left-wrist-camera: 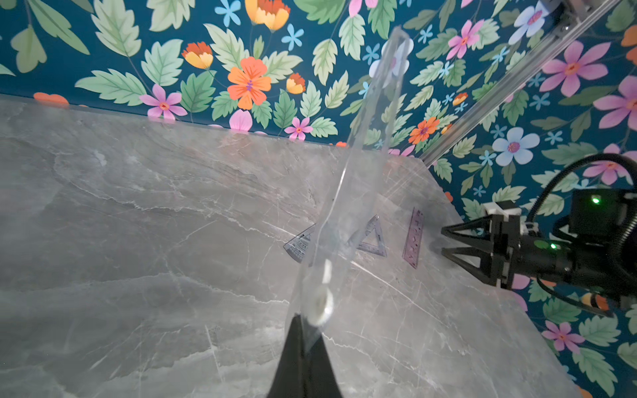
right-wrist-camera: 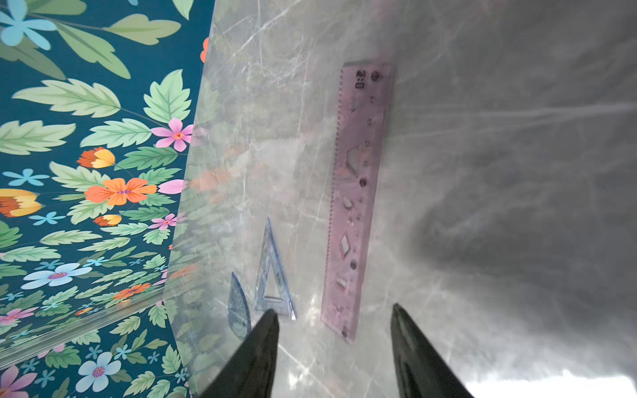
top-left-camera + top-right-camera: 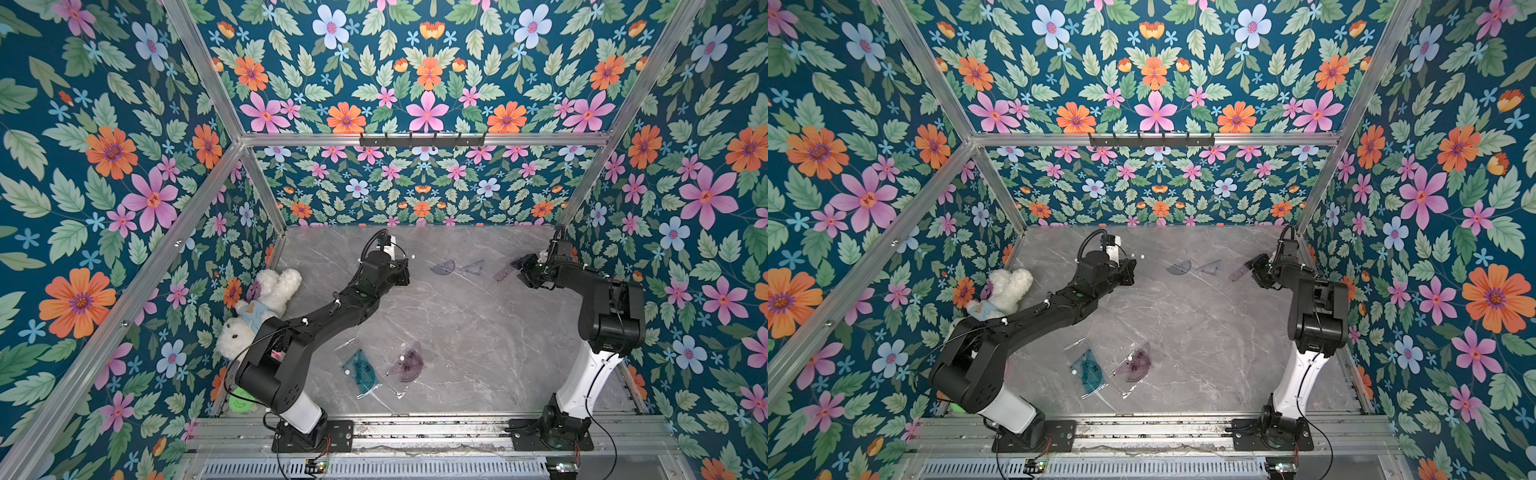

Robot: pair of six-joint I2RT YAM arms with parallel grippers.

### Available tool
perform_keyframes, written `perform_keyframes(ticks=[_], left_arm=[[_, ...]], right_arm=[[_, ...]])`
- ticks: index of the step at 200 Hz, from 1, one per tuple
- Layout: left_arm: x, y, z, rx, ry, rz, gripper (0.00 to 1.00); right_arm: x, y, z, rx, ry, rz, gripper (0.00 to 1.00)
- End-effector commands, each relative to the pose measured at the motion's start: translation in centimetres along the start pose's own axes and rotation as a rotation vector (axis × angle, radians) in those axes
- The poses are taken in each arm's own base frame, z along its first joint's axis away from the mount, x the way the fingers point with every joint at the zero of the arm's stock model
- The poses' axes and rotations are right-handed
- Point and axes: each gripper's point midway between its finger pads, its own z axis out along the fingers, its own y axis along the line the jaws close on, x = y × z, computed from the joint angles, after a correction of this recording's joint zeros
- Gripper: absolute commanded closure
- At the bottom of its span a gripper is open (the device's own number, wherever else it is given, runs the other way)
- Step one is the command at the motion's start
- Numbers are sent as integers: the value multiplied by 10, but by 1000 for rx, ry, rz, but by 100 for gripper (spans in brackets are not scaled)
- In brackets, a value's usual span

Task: Open the ruler set and take out the ruler
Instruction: Place the ruler at the center of the board, then place the ruler set bag at the center of the board.

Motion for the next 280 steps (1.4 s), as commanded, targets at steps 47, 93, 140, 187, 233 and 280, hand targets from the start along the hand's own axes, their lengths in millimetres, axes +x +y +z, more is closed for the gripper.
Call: perform_keyframes(ticks=[47,93,140,187,233,280], left_arm=[[3,78,-18,33,45,-352,100],[46,151,-18,-54,184,-539,100],[59,170,-22,-130,238,-493,92],[56,177,-38,-217,244,-417,48],[36,165,-70,-286,205,-298,36],[52,66,-90,-266,325,154,29]], right_arm=[[74,9,-67,71,33,-177,46],[152,56,-93,21,123,-484,46],[185,58,-107,-39,151,-530,46],[203,48,-110,-43,186,-534,43],[232,54,-115,-54,236,-604,39],[265,42,-111,-54,318,-616,38]])
